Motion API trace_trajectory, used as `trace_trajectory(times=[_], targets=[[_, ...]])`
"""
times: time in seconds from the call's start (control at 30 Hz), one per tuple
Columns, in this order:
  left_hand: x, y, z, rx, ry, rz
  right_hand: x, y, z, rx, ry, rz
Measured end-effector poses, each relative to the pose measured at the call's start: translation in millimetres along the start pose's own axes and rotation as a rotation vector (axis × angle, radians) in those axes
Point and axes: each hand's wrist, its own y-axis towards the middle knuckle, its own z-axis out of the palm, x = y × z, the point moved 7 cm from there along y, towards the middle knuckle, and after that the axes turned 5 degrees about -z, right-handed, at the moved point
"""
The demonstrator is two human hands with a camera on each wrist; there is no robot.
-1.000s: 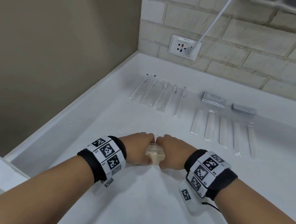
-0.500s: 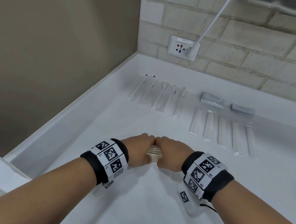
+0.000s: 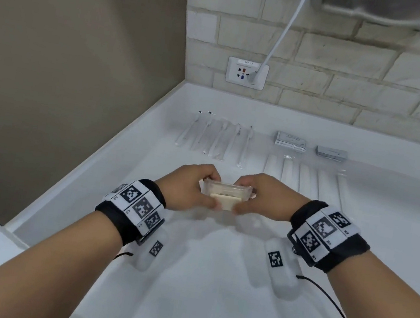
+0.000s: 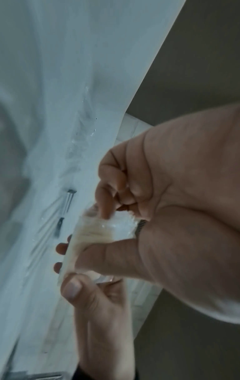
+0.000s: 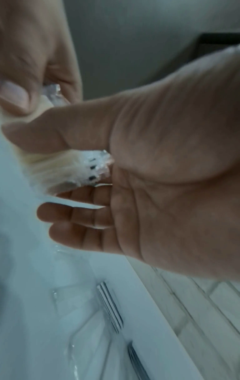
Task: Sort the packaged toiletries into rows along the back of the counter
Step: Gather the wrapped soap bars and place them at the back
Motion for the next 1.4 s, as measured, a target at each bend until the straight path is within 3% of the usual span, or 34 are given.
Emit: trace_trajectory(times=[0.1, 0.3, 0.53, 0.77, 1.0, 1.2, 1.4], targets=[[-21, 1, -6, -0.030, -0.135, 0.031, -3, -20, -25, -0.083, 0.162, -0.012], [-73, 17, 19, 0.060, -0.377, 0.054, -31, -67, -66, -0.177, 0.318, 0.030], [-150, 59, 77, 0.132, -0.453, 0.031, -98, -132, -127, -0.286, 0.478, 0.148], [-225, 129, 135, 0.095, -0.599, -0.072, -180, -171, -191, -0.482, 0.640, 0.306], [-276, 219, 192, 0.053, -0.479, -0.163, -279, -163, -241, -0.539, 0.704, 0.441], [-283, 281, 230, 0.090, -0.379, -0.311, -349, -131, -252, -0.472, 0.730, 0.598], [-264, 320, 242, 0.080, -0.316, -0.436, -386, -96, -245, -0.410, 0.739, 0.643]])
